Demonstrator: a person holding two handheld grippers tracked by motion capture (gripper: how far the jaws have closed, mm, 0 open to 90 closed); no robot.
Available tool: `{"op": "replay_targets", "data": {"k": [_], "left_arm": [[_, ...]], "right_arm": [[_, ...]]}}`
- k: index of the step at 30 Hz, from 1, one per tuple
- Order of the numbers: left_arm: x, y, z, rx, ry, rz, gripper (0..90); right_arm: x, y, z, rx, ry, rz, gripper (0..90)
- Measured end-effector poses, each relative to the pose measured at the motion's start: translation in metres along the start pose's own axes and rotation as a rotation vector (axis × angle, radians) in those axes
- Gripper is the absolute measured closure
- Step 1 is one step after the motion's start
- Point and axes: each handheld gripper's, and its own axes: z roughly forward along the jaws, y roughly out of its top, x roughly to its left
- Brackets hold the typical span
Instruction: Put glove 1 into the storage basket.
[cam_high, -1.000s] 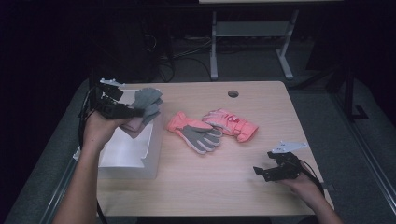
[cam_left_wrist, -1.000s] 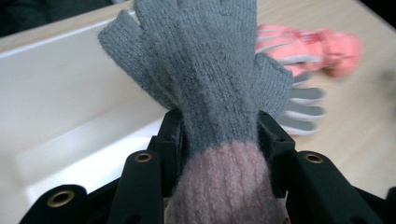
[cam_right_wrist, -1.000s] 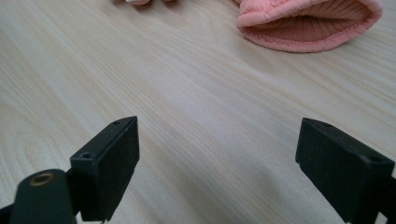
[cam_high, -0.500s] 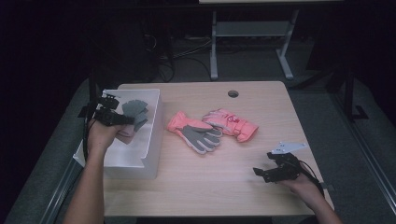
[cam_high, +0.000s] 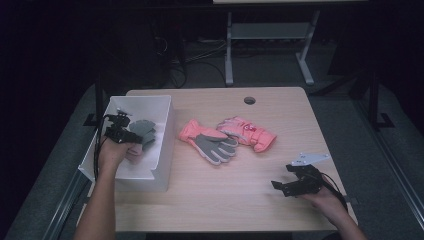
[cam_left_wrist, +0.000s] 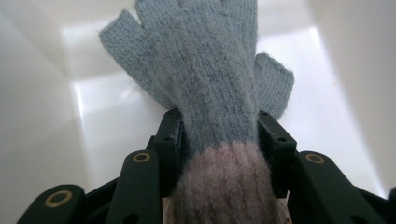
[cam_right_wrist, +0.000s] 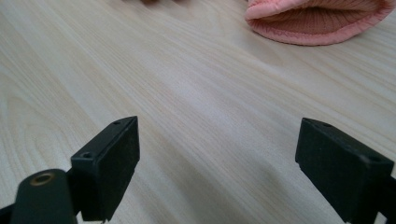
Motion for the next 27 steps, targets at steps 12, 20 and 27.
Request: {"op": "replay_targets", "data": {"k": [12,20,27], "left_arm": [[-0.001,-0.006,0.009,0.055,0.051,-0.030,35.5],[-0.004,0.007,-0.028,-0.068,-0.008,-0.025,25.2],[-0.013,0.015,-0.063,-0.173,-0.114,0.001,20.5]], "right_arm": [[0.001,0.000,0.000,0.004,0.006,0.004,13.6],[0.001,0.000,0.000,0.005,0.008,-0.004,13.6],[0.002,0.000,0.000,0.006,0.010,-0.005,13.6]]}}
